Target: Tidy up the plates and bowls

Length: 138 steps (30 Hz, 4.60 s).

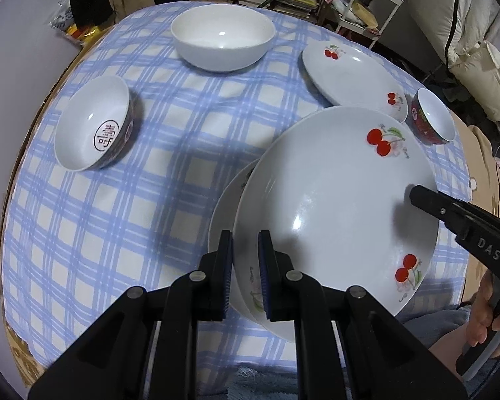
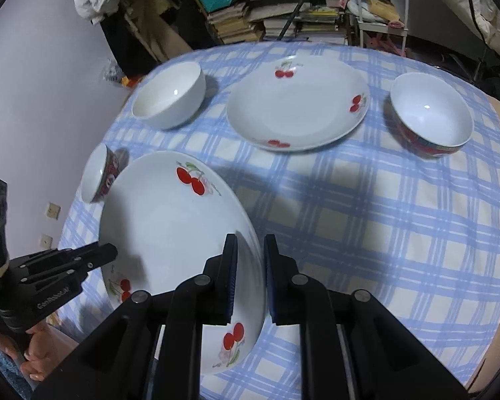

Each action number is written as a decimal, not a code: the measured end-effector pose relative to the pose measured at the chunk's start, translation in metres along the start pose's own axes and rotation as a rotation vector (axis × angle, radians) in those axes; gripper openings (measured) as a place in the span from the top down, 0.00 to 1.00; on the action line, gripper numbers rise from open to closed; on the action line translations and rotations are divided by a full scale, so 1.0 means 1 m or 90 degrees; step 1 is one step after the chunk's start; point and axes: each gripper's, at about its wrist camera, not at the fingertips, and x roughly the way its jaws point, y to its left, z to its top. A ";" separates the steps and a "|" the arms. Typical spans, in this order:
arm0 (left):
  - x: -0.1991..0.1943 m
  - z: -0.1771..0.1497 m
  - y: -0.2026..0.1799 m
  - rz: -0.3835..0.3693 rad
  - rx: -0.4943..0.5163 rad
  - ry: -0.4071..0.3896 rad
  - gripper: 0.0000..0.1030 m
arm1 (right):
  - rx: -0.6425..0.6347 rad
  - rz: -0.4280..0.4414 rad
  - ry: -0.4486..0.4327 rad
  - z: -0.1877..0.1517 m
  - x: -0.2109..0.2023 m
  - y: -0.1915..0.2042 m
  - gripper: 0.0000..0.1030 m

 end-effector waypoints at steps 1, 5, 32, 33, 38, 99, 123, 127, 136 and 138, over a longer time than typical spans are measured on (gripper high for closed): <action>0.000 -0.001 0.001 -0.001 -0.001 -0.001 0.87 | 0.002 -0.001 0.005 -0.001 0.003 -0.001 0.83; 0.004 -0.004 0.005 -0.003 -0.008 -0.007 0.87 | -0.004 -0.005 0.006 -0.002 0.010 0.001 0.83; 0.046 -0.007 0.016 0.027 -0.049 0.058 0.87 | -0.052 -0.036 0.052 -0.003 0.050 0.011 0.84; 0.046 -0.008 0.015 0.031 -0.047 0.057 0.87 | -0.052 -0.038 0.053 -0.003 0.052 0.011 0.84; 0.049 -0.008 0.011 0.056 -0.020 0.048 0.87 | -0.035 -0.038 0.061 -0.007 0.057 0.007 0.87; 0.086 0.155 -0.067 -0.002 -0.045 -0.031 0.34 | -0.046 -0.121 -0.080 0.203 0.050 -0.078 0.11; 0.130 0.178 -0.073 -0.060 -0.082 0.035 0.80 | -0.054 -0.110 0.030 0.204 0.107 -0.105 0.77; 0.133 0.182 -0.074 -0.067 -0.066 0.049 0.84 | -0.052 -0.100 0.028 0.203 0.107 -0.107 0.77; 0.123 0.187 -0.076 -0.050 -0.021 0.054 0.84 | -0.033 -0.056 0.008 0.198 0.094 -0.109 0.82; 0.118 0.187 -0.074 -0.051 -0.020 0.053 0.85 | -0.039 -0.058 0.009 0.197 0.092 -0.104 0.82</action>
